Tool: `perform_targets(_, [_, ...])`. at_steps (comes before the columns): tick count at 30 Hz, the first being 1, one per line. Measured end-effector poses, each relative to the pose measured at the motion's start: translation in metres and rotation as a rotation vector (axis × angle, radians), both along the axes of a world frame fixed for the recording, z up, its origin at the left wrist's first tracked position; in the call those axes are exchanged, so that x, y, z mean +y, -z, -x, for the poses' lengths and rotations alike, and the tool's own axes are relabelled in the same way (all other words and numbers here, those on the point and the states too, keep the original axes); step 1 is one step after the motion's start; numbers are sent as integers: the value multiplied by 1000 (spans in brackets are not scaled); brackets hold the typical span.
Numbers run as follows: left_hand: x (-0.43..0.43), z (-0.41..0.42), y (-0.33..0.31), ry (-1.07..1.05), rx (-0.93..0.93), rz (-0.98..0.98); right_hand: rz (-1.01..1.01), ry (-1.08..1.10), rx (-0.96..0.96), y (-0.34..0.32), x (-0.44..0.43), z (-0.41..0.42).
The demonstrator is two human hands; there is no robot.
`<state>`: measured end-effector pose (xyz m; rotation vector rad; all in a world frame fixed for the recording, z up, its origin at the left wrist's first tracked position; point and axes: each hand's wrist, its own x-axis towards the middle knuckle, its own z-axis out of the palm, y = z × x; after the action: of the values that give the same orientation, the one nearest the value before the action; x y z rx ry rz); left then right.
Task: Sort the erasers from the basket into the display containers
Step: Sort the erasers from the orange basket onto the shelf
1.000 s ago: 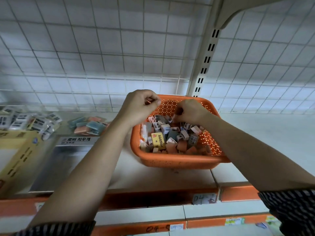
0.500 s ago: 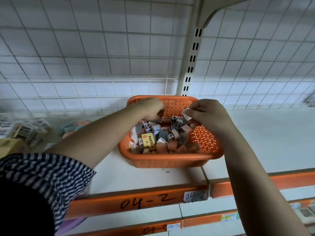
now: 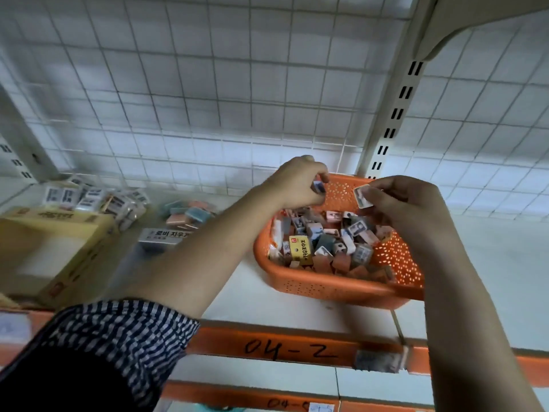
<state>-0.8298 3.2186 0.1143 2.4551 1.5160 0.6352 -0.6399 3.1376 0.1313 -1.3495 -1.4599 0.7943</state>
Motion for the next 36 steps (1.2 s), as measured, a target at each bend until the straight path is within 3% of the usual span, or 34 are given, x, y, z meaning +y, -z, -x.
perform_targets(4, [-37, 59, -13, -149, -194, -124, -42, -77, 111, -7, -6, 40])
perform_targets(10, [-107, 163, -40, -339, -528, -147, -88, -266, 154, -11, -8, 131])
perform_targets(19, [-173, 355, -61, -465, -640, -167, -102, -608, 94, -14, -17, 325])
perform_targets(28, [-181, 536, -56, -465, -599, -91, -44, -623, -161, 11, 4, 495])
perform_targets(36, [-135, 621, 3, -477, -634, 102, -72, -685, -602, 40, 34, 588])
